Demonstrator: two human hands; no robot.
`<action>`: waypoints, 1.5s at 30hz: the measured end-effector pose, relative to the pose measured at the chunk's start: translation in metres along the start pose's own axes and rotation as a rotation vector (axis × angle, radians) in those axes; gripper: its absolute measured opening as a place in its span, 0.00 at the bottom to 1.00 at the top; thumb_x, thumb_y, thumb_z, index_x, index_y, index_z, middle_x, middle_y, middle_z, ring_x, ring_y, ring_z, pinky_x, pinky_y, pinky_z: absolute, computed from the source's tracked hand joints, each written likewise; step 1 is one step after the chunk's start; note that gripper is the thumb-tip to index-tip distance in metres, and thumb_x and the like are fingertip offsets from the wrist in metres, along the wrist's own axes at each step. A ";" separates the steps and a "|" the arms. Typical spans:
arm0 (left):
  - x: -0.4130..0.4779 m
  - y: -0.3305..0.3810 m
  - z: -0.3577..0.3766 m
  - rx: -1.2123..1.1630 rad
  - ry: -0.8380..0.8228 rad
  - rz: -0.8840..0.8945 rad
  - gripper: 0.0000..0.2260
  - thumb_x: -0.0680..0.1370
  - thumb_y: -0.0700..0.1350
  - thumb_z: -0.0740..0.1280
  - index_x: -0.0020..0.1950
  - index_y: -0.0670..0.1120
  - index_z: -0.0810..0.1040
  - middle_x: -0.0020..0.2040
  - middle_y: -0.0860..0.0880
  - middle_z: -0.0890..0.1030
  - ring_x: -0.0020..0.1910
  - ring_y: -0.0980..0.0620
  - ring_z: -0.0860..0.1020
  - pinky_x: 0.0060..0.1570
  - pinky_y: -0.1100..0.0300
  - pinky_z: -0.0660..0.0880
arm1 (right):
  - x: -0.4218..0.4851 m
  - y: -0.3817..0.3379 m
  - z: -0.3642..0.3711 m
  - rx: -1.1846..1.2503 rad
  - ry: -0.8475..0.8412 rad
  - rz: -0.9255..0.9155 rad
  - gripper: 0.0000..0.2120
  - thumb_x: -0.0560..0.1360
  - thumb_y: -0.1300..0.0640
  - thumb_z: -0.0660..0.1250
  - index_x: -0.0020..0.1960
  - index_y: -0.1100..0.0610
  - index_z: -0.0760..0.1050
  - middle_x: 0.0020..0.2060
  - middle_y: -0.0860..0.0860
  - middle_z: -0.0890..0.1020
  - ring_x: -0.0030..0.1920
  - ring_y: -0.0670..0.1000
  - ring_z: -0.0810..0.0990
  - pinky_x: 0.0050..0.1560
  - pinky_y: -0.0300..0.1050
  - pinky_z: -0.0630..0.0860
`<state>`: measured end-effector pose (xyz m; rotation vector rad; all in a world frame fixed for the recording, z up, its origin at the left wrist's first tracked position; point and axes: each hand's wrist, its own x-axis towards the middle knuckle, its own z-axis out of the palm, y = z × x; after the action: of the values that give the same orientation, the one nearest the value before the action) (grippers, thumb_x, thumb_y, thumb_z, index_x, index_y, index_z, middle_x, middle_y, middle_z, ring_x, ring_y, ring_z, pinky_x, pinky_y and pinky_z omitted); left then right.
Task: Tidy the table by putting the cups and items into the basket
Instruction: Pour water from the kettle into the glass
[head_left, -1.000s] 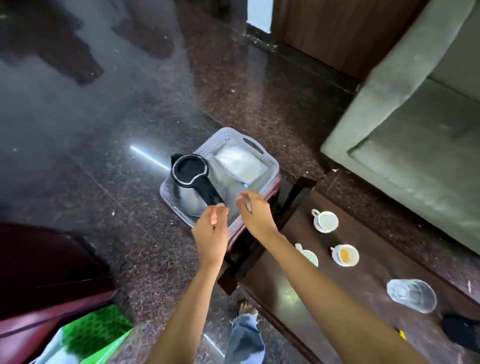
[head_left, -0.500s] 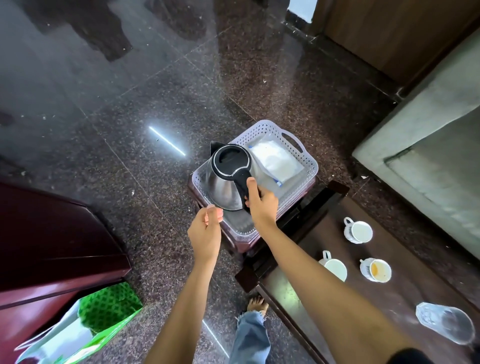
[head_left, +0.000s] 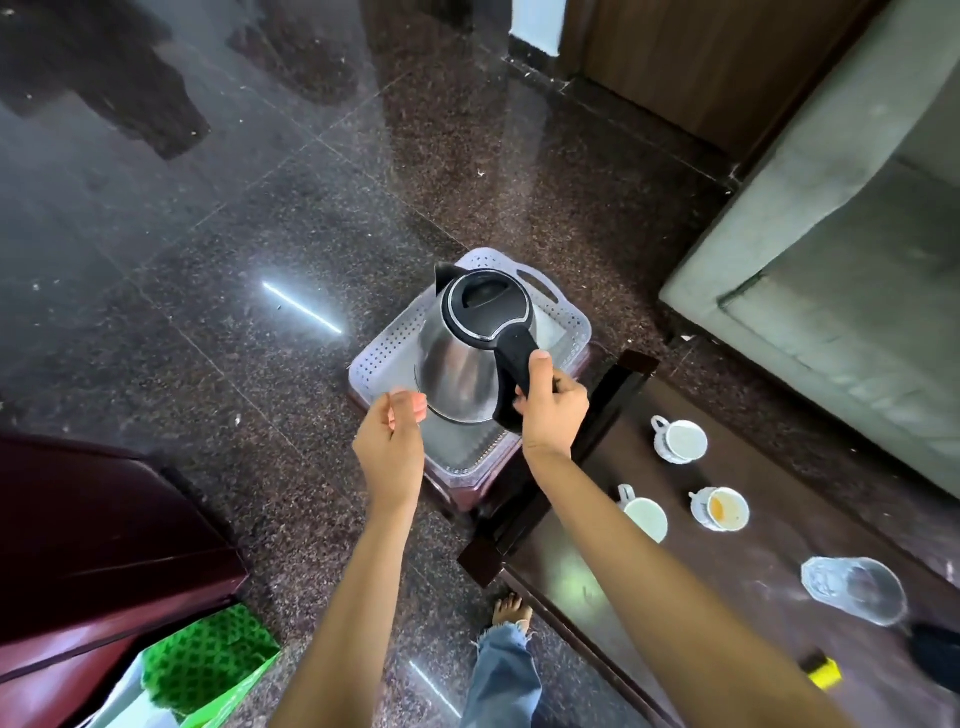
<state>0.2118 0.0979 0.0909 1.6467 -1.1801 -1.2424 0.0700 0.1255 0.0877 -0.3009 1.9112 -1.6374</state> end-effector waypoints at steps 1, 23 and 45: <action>-0.003 0.005 0.006 0.002 -0.010 0.012 0.11 0.81 0.44 0.60 0.46 0.44 0.80 0.43 0.52 0.83 0.43 0.56 0.83 0.54 0.49 0.79 | 0.001 -0.007 -0.010 0.021 0.021 -0.003 0.25 0.69 0.43 0.65 0.19 0.51 0.60 0.16 0.44 0.63 0.26 0.50 0.67 0.34 0.49 0.69; -0.203 -0.009 0.191 0.264 -0.651 0.096 0.12 0.80 0.46 0.60 0.40 0.49 0.80 0.40 0.54 0.83 0.47 0.49 0.82 0.56 0.51 0.76 | -0.059 0.001 -0.358 -0.266 0.546 -0.021 0.26 0.67 0.39 0.63 0.25 0.57 0.58 0.24 0.55 0.63 0.29 0.52 0.61 0.32 0.46 0.61; -0.388 -0.144 0.296 0.452 -1.346 -0.433 0.17 0.72 0.66 0.53 0.50 0.58 0.73 0.54 0.51 0.74 0.56 0.52 0.72 0.65 0.53 0.67 | -0.109 0.048 -0.554 -0.660 0.567 0.228 0.29 0.69 0.40 0.70 0.23 0.57 0.61 0.20 0.51 0.68 0.26 0.52 0.66 0.32 0.47 0.67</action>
<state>-0.0824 0.5012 -0.0087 1.2802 -2.0143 -2.7174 -0.1488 0.6480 0.1073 0.1494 2.7700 -0.9544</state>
